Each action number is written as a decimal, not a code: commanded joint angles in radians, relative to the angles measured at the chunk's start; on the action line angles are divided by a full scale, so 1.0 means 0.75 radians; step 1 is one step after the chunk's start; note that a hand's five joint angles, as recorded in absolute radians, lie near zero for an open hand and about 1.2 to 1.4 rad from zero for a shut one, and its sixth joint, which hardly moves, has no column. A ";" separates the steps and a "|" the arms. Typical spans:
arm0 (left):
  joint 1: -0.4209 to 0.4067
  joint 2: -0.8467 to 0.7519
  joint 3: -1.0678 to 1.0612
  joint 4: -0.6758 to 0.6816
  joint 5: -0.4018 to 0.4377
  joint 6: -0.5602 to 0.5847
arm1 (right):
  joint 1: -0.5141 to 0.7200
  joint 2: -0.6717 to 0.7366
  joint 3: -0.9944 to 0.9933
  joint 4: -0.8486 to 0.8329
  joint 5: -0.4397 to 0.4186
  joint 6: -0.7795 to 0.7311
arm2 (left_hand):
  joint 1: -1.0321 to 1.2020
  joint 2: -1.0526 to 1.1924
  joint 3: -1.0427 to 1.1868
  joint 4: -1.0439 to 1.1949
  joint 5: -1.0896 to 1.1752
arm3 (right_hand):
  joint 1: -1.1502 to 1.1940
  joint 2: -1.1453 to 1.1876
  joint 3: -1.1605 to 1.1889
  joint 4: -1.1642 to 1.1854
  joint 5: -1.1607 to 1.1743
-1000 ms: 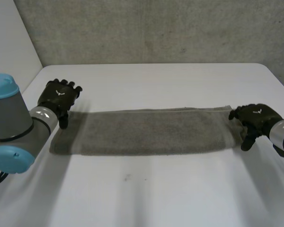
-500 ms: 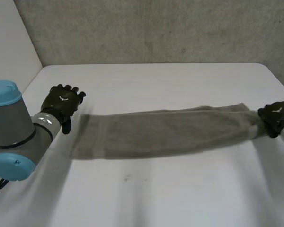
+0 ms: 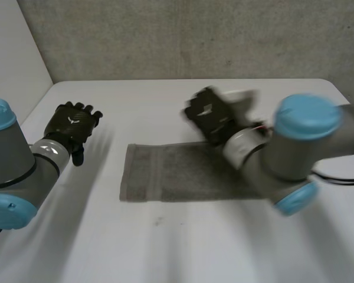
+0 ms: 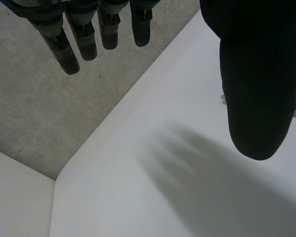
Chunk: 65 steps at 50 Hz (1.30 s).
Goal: Fold the laundry
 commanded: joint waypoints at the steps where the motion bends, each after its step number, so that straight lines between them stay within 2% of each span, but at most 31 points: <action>1: -0.005 0.000 -0.014 -0.001 -0.001 -0.001 | 0.241 0.207 -0.052 -0.136 -0.092 -0.007 | 0.006 0.013 0.011 0.010 -0.037 | 0.600 0.307 0.275 0.272 0.328; 3: -0.009 0.000 -0.016 -0.001 -0.003 -0.001 | 0.300 0.270 -0.052 -0.154 -0.130 -0.003 | 0.006 0.013 0.011 0.010 -0.037 | 0.600 0.307 0.275 0.272 0.328; 7: -0.013 0.000 -0.016 -0.001 -0.003 -0.013 | 0.314 0.312 -0.054 -0.150 -0.112 -0.005 | 0.006 0.013 0.011 0.010 -0.037 | 0.574 0.281 0.249 0.246 0.302; 9: -0.025 0.002 -0.014 -0.001 -0.001 -0.060 | 0.308 0.293 -0.036 -0.144 -0.082 0.003 | 0.006 0.013 0.011 0.010 -0.037 | -0.828 -1.120 -1.152 -1.156 -1.100; 10: -0.026 0.002 -0.014 -0.001 -0.001 -0.060 | 0.308 0.293 -0.035 -0.144 -0.081 0.004 | 0.006 0.013 0.011 0.010 -0.037 | -0.836 -1.128 -1.160 -1.164 -1.107; 11: -0.040 0.006 -0.010 -0.001 0.001 -0.099 | 0.300 0.265 -0.017 -0.138 -0.037 0.020 | 0.006 0.013 0.011 0.010 -0.037 | -1.029 -1.322 -1.354 -1.357 -1.301; 12: -0.040 0.006 -0.010 -0.001 0.001 -0.099 | 0.300 0.265 -0.017 -0.138 -0.036 0.020 | 0.006 0.013 0.011 0.010 -0.037 | -1.029 -1.322 -1.354 -1.357 -1.301; 14: -0.085 0.010 0.017 0.001 0.003 -0.189 | 0.265 0.149 0.032 -0.097 0.084 0.124 | 0.006 0.013 0.011 0.010 -0.037 | -1.029 -1.322 -1.354 -1.357 -1.301; 15: -0.085 0.010 0.017 0.001 0.003 -0.189 | 0.265 0.148 0.032 -0.097 0.084 0.124 | 0.006 0.013 0.011 0.010 -0.037 | -1.029 -1.322 -1.354 -1.357 -1.301; 17: -0.164 0.004 0.066 0.005 0.005 -0.293 | 0.147 0.034 0.105 -0.044 0.162 0.313 | 0.006 0.013 0.011 0.010 -0.037 | -1.029 -1.322 -1.354 -1.357 -1.301; 18: -0.165 0.004 0.066 0.005 0.005 -0.293 | 0.147 0.034 0.106 -0.044 0.162 0.314 | 0.006 0.013 0.011 0.010 -0.037 | -1.029 -1.322 -1.354 -1.357 -1.301; 20: -0.246 -0.023 0.111 0.009 0.005 -0.375 | 0.049 -0.068 0.193 0.015 0.170 0.534 | 0.006 0.013 0.011 0.010 -0.037 | -1.029 -1.322 -1.354 -1.357 -1.301; 23: -0.287 -0.051 0.131 0.011 0.005 -0.400 | 0.010 -0.116 0.235 0.046 0.168 0.631 | 0.007 0.014 0.013 0.012 -0.036 | -1.029 -1.322 -1.354 -1.357 -1.301; 25: -0.367 -0.127 0.190 0.015 0.003 -0.420 | -0.064 -0.167 0.308 0.099 0.166 0.766 | 0.011 0.017 0.016 0.015 -0.032 | -1.029 -1.322 -1.354 -1.357 -1.301; 28: -0.398 -0.215 0.242 0.013 -0.007 -0.418 | -0.141 -0.183 0.371 0.146 0.166 0.801 | 0.015 0.021 0.020 0.019 -0.028 | -1.029 -1.322 -1.354 -1.357 -1.301; 31: -0.402 -0.254 0.256 0.013 -0.009 -0.416 | -0.168 -0.185 0.402 0.169 0.170 0.795 | 0.015 0.021 0.020 0.019 -0.028 | -0.965 -1.257 -1.289 -1.293 -1.236; 36: -0.402 -0.368 0.293 -0.003 -0.033 -0.412 | -0.232 -0.167 0.480 0.181 0.172 0.724 | 0.027 0.033 0.032 0.031 -0.017 | -0.480 -0.773 -0.805 -0.809 -0.752; 42: -0.402 -0.373 0.264 -0.026 -0.103 -0.392 | -0.242 -0.136 0.505 0.188 0.189 0.578 | 0.023 0.029 0.028 0.027 -0.020 | -0.115 -0.408 -0.440 -0.443 -0.387; 44: -0.402 -0.356 0.222 -0.040 -0.140 -0.357 | -0.242 -0.138 0.517 0.184 0.217 0.489 | 0.023 0.029 0.028 0.027 -0.020 | 0.247 -0.045 -0.077 -0.081 -0.024; 51: -0.402 -0.281 0.121 -0.042 -0.150 -0.332 | -0.238 -0.128 0.505 0.186 0.258 0.394 | 0.019 0.025 0.024 0.023 -0.024 | 0.432 0.140 0.108 0.104 0.161; 52: -0.408 -0.260 0.099 -0.040 -0.152 -0.332 | -0.238 -0.128 0.502 0.184 0.264 0.382 | 0.019 0.025 0.024 0.023 -0.024 | 0.568 0.276 0.244 0.240 0.297; 56: -0.414 -0.213 0.072 -0.042 -0.156 -0.343 | -0.238 -0.128 0.488 0.179 0.270 0.345 | 0.019 0.025 0.024 0.023 -0.024 | 0.600 0.307 0.275 0.272 0.328; 64: -0.381 -0.023 -0.004 -0.044 -0.158 -0.351 | -0.199 -0.157 0.335 0.173 0.293 0.073 | 0.011 0.018 0.016 0.015 -0.032 | 0.600 0.307 0.275 0.272 0.328; 65: -0.357 0.012 -0.016 -0.042 -0.160 -0.351 | -0.150 -0.165 0.292 0.171 0.291 0.053 | 0.011 0.018 0.016 0.015 -0.032 | 0.600 0.307 0.275 0.272 0.328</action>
